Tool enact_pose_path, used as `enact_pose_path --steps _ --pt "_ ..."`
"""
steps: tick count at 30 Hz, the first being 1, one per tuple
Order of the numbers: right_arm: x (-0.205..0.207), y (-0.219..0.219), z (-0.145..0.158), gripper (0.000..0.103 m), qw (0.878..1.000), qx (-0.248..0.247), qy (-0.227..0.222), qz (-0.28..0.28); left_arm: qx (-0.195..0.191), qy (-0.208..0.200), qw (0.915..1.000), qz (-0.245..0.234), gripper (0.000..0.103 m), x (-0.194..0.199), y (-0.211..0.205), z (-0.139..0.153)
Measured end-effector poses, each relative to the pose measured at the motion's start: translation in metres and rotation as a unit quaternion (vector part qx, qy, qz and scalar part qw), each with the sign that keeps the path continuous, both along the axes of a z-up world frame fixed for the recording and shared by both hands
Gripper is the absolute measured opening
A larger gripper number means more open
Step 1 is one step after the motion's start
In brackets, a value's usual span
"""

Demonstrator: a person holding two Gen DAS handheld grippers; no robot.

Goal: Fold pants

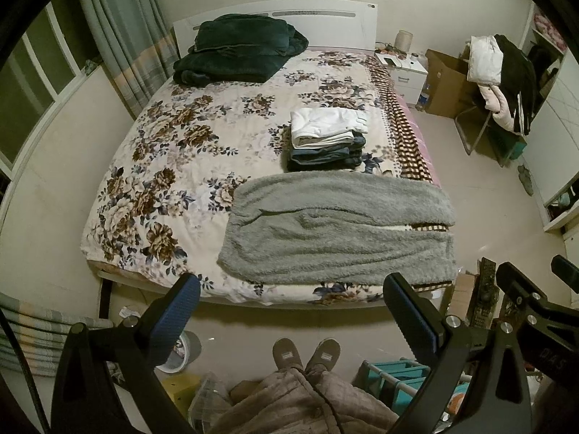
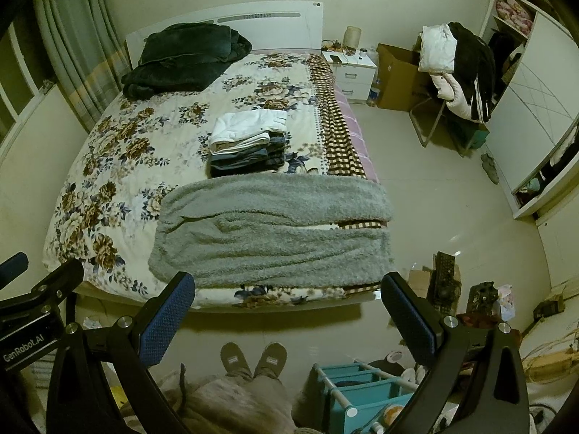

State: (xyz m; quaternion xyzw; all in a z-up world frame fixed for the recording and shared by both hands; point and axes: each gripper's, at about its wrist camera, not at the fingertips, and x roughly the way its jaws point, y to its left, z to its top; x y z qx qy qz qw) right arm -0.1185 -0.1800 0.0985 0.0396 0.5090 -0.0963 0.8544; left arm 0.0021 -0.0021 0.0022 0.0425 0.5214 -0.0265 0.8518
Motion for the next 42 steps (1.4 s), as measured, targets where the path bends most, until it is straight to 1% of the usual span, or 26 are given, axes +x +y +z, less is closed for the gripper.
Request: enact_pose_path --steps 19,26,28,42 --pt "-0.008 0.001 0.000 0.103 1.000 0.000 -0.003 0.000 -0.001 -0.004 1.0000 0.001 0.103 -0.006 -0.008 -0.008" --pt "-0.011 -0.001 0.001 0.103 1.000 0.001 0.000 0.001 -0.001 -0.002 1.0000 0.002 0.103 -0.008 -0.009 -0.007" --pt "-0.011 -0.001 0.002 0.103 1.000 0.001 0.000 0.001 -0.003 -0.001 1.0000 0.001 0.103 -0.018 -0.014 -0.004" --pt "-0.004 -0.001 0.006 0.103 1.000 0.009 -0.002 0.002 -0.006 -0.006 0.9999 0.006 0.103 -0.022 -0.011 -0.003"
